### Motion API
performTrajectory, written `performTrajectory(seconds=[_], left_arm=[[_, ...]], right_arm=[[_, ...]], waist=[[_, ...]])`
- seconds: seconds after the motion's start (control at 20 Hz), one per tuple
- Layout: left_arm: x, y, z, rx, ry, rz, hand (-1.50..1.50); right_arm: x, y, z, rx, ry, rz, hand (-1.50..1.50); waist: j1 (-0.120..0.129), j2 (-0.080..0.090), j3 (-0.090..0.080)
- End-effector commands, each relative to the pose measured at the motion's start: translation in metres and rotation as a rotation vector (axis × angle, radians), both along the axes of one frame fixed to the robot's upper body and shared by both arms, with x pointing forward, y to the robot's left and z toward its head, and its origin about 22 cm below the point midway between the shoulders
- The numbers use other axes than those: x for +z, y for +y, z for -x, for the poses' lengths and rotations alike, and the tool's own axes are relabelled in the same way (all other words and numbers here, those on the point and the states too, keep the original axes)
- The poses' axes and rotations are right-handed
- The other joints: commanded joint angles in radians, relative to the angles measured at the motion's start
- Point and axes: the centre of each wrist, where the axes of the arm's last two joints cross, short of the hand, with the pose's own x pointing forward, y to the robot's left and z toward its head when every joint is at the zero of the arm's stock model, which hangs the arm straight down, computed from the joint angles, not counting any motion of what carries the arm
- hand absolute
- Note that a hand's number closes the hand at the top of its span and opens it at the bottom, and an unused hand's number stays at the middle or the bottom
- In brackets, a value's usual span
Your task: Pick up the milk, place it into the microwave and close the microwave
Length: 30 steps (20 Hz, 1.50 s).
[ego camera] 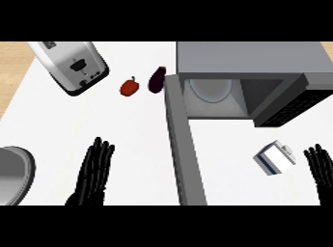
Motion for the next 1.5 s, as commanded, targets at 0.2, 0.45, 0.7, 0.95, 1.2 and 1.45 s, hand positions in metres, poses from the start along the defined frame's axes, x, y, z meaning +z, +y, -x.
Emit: performTrajectory(seconds=[0.2, 0.45, 0.7, 0.95, 1.2, 1.45], left_arm=[[-0.014, 0.025, 0.001, 0.012, 0.023, 0.015, -1.50], [0.000, 0.050, 0.017, -0.002, 0.030, 0.017, -1.50], [-0.012, 0.069, 0.010, -0.003, 0.018, 0.040, -1.50], [-0.019, 0.077, 0.033, -0.031, 0.008, 0.017, -1.50], [-0.017, 0.079, 0.011, 0.005, 0.026, 0.024, -1.50], [-0.016, 0.085, 0.033, -0.009, 0.014, 0.007, -1.50]], right_arm=[[-0.030, 0.006, -0.041, -0.045, -0.009, 0.059, -1.50], [-0.059, 0.014, -0.046, -0.064, -0.014, 0.090, -1.50], [-0.064, 0.010, -0.069, -0.093, -0.020, 0.094, -1.50], [-0.061, -0.016, -0.063, -0.149, -0.054, 0.072, 1.50], [-0.071, -0.001, -0.065, -0.164, -0.027, 0.194, 1.50], [-0.062, 0.037, -0.105, -0.221, -0.015, 0.197, 1.50]], waist=[[0.002, 0.001, 0.000], [0.009, 0.001, 0.001], [0.013, 0.003, 0.001], [0.014, 0.003, 0.001], [0.014, 0.006, 0.002], [0.016, 0.003, 0.001]])
